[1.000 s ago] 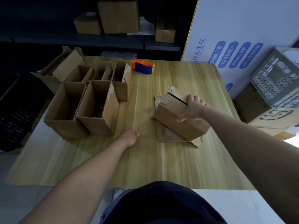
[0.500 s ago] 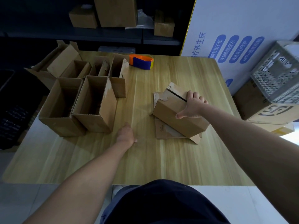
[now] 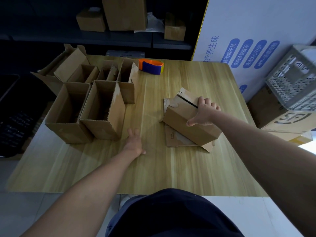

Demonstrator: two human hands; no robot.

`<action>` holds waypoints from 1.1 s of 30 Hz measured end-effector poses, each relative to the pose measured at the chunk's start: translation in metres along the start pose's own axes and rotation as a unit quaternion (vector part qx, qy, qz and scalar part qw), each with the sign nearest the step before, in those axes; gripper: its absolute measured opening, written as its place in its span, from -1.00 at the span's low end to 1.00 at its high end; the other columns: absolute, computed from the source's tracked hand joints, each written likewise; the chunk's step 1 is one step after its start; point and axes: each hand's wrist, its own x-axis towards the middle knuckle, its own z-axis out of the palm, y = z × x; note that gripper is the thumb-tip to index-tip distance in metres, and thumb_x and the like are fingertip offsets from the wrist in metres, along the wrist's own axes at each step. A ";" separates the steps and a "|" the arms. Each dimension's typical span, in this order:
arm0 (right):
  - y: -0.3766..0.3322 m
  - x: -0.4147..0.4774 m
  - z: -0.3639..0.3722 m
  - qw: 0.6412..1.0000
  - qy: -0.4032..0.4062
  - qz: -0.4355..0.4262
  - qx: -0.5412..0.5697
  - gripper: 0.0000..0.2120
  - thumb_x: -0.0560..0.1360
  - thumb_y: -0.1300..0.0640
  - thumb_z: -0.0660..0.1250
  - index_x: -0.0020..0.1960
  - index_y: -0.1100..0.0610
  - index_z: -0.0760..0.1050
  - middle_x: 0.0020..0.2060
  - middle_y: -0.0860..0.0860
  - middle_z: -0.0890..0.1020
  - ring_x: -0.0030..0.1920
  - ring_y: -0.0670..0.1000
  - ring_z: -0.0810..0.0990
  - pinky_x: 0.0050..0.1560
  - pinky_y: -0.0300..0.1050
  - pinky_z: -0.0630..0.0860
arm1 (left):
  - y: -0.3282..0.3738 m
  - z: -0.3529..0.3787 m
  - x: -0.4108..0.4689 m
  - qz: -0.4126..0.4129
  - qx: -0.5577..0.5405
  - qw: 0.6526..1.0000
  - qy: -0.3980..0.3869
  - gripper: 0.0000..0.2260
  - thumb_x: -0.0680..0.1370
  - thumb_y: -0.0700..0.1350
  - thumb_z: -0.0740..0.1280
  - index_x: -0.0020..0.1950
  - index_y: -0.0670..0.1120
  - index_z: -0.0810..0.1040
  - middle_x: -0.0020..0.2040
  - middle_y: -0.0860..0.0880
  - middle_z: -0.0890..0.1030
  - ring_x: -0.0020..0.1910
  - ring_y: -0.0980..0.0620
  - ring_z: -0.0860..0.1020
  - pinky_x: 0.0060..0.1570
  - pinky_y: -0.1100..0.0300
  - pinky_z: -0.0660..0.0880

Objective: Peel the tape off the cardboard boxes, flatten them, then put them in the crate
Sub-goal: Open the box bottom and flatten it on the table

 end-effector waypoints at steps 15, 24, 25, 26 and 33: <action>-0.007 -0.010 0.003 1.000 0.009 0.011 -0.014 0.13 0.15 -0.28 0.51 0.47 0.09 -0.04 0.33 0.11 0.24 0.34 0.21 0.23 0.36 0.15 0.19 | -0.016 -0.010 0.007 0.095 -0.002 0.995 -0.005 -0.63 0.57 -0.36 0.11 0.31 -0.12 0.50 0.33 -0.15 0.45 0.25 -0.10 0.47 0.16 0.23 0.40; -0.015 -0.014 0.009 1.000 0.010 0.000 -0.026 0.25 0.20 -0.34 0.46 0.53 0.06 -0.28 0.51 0.09 -0.01 0.50 0.19 -0.06 0.45 0.27 -0.15 | -0.022 -0.010 0.011 0.123 -0.008 0.992 -0.012 -0.48 0.48 -0.39 0.26 0.38 -0.04 0.35 0.32 -0.14 0.37 0.23 -0.12 0.44 0.16 0.18 0.38; -0.017 -0.016 0.009 1.000 0.010 -0.005 -0.029 0.24 0.20 -0.36 0.45 0.53 0.05 -0.29 0.52 0.09 -0.05 0.50 0.18 -0.11 0.43 0.28 -0.19 | -0.022 -0.011 0.011 0.124 -0.013 0.992 -0.004 -0.50 0.47 -0.40 0.26 0.35 -0.06 0.34 0.33 -0.16 0.32 0.23 -0.15 0.43 0.18 0.15 0.38; -0.019 -0.018 0.008 0.999 0.018 -0.014 -0.032 0.23 0.21 -0.38 0.43 0.53 0.04 -0.28 0.52 0.09 -0.09 0.51 0.18 -0.15 0.42 0.28 -0.23 | -0.022 -0.012 0.011 0.124 -0.020 0.992 0.006 -0.53 0.47 -0.40 0.25 0.32 -0.08 0.32 0.33 -0.17 0.29 0.21 -0.16 0.44 0.18 0.11 0.38; -0.077 -0.037 0.022 0.920 0.214 -0.326 -0.025 -0.61 0.55 0.10 0.25 0.35 0.18 0.41 0.29 0.12 0.47 0.35 0.11 0.36 0.37 0.00 0.25 | -0.030 -0.009 0.009 0.122 -0.035 0.991 0.040 -0.46 0.46 -0.36 0.32 0.37 -0.05 0.25 0.35 -0.16 0.19 0.03 -0.07 0.47 0.04 0.13 0.51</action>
